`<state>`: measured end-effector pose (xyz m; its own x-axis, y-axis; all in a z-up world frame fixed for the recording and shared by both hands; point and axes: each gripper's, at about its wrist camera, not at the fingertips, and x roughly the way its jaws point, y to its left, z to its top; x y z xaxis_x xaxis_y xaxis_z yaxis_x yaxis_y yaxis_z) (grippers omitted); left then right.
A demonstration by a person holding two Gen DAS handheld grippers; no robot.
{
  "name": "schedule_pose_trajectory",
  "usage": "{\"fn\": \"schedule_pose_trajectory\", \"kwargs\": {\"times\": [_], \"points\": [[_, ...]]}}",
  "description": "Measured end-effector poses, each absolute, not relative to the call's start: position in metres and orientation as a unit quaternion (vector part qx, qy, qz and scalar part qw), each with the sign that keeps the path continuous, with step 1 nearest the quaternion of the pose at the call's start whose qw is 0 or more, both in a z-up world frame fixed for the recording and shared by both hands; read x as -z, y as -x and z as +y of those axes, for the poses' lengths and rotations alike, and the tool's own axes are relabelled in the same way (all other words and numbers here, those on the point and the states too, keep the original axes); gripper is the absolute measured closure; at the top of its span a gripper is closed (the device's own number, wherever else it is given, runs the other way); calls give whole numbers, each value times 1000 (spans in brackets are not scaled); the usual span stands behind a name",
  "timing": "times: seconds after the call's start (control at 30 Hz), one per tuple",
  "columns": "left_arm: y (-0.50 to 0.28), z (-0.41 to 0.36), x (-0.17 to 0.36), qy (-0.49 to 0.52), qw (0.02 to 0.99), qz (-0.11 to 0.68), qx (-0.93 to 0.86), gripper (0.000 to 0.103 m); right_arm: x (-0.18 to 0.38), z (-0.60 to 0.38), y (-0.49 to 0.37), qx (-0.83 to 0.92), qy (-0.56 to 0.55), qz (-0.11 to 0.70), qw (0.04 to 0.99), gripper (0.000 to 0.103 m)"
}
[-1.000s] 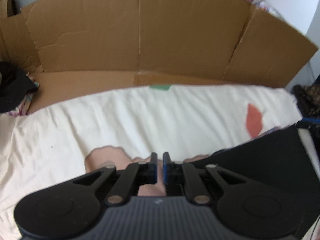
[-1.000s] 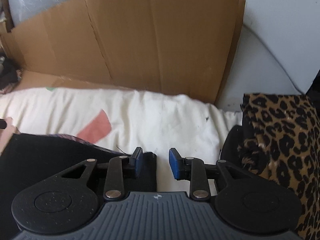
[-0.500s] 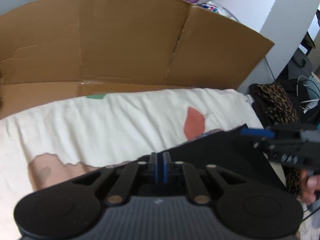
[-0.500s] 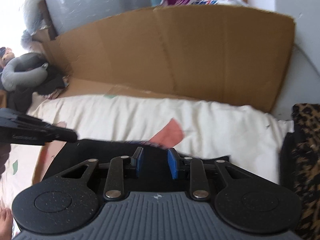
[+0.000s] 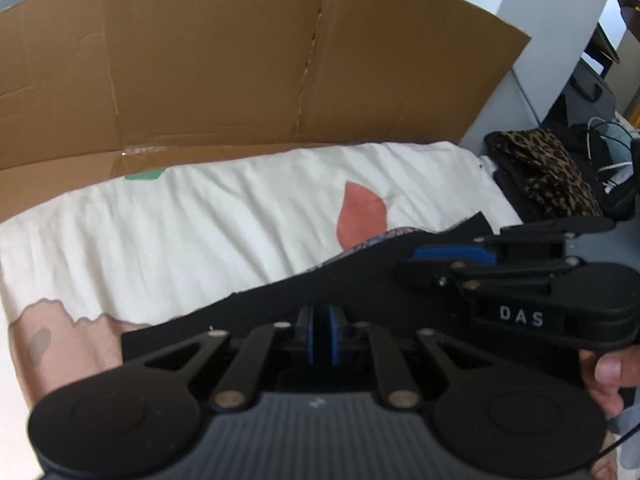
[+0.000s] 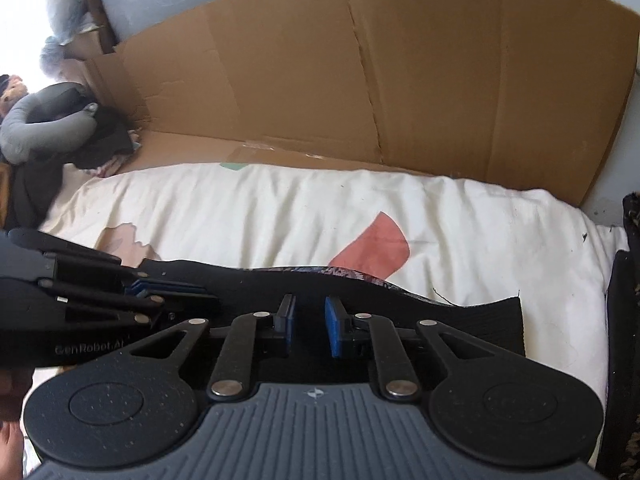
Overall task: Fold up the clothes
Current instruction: 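Fold the shorts over with the left gripper toward the right gripper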
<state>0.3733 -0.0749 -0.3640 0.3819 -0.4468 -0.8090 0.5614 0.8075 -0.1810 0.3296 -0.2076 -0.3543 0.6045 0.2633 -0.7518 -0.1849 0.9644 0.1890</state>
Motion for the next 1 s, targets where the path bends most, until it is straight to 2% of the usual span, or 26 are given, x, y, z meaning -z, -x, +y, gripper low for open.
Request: {"fn": "schedule_pose_trajectory", "kwargs": {"times": [0.27, 0.47, 0.63, 0.87, 1.0], "points": [[-375, -76, 379, -69, 828, 459, 314, 92, 373, -213, -335, -131, -50, 438, 888, 83], [-376, -73, 372, -60, 828, 463, 311, 92, 377, -212, -329, -134, -38, 422, 896, 83], [-366, -76, 360, -53, 837, 439, 322, 93, 382, -221, -328, -126, -82, 418, 896, 83], [-366, -79, 383, -65, 832, 451, 315, 91, 381, -214, -326, -134, -43, 412, 900, 83], [-367, -80, 387, -73, 831, 449, 321, 91, 373, -218, -334, -126, -67, 437, 888, 82]]}}
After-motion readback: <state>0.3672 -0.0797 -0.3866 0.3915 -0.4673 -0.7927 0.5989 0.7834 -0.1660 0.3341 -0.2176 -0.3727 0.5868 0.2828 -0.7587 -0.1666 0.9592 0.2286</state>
